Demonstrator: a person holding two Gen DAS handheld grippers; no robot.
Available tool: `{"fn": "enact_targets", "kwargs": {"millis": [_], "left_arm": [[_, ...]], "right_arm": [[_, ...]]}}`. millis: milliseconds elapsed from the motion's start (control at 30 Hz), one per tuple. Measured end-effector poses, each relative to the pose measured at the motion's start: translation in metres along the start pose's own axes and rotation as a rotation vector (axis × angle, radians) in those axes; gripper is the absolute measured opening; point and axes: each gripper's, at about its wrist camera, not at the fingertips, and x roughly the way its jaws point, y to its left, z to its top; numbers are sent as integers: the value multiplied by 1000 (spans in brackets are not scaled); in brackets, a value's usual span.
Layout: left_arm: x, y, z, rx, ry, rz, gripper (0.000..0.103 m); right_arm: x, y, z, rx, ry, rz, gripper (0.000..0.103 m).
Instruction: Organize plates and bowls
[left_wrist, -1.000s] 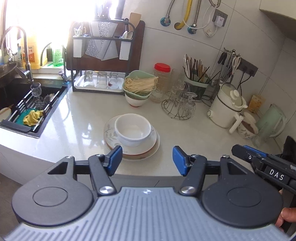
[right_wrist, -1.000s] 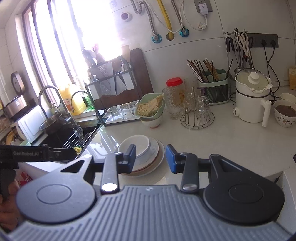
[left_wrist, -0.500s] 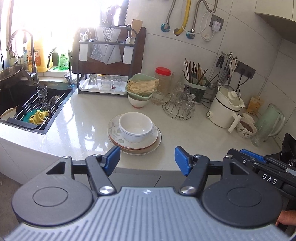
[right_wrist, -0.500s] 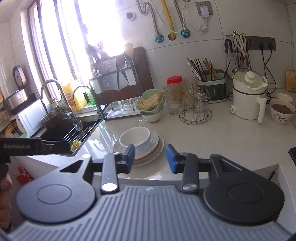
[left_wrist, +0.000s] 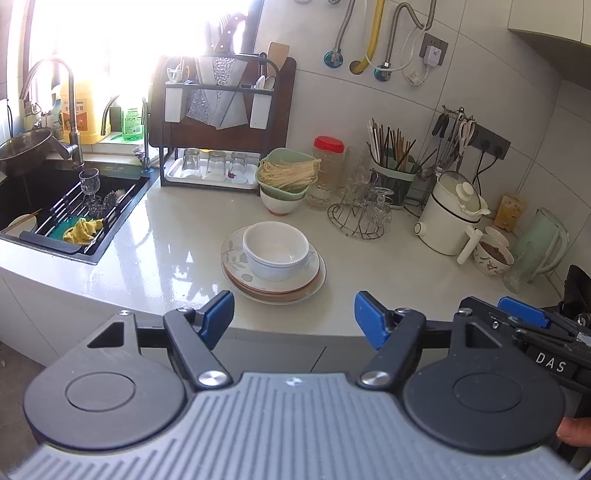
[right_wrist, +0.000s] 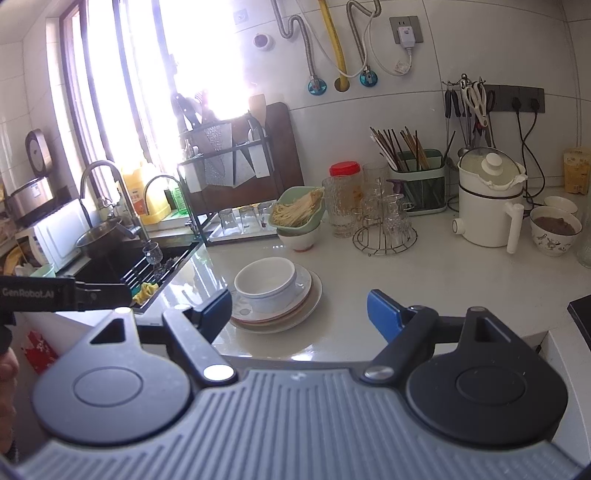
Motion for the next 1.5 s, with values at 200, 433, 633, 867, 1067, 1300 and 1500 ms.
{"fn": "enact_targets", "kwargs": {"millis": [200, 433, 633, 867, 1067, 1300, 1500], "left_arm": [[-2, -1, -1, 4, -1, 8, 81], [-7, -1, -4, -1, -10, 25, 91], [-9, 3, -4, 4, -11, 38, 100], [-3, 7, -1, 7, 6, 53, 101], [-2, 8, 0, 26, 2, 76, 101], [-1, 4, 0, 58, 9, 91, 101], [2, 3, 2, 31, 15, 96, 101]], "right_arm": [[-3, 1, -2, -1, 1, 9, 82], [-3, 2, -6, -1, 11, 20, 82], [-1, 4, -7, -17, 29, 5, 88], [4, 2, -7, 6, 34, -20, 88], [5, 3, -8, 14, 32, -24, 88], [3, 3, -9, 18, 26, -29, 88], [3, 0, -7, 14, 27, -31, 88]]}}
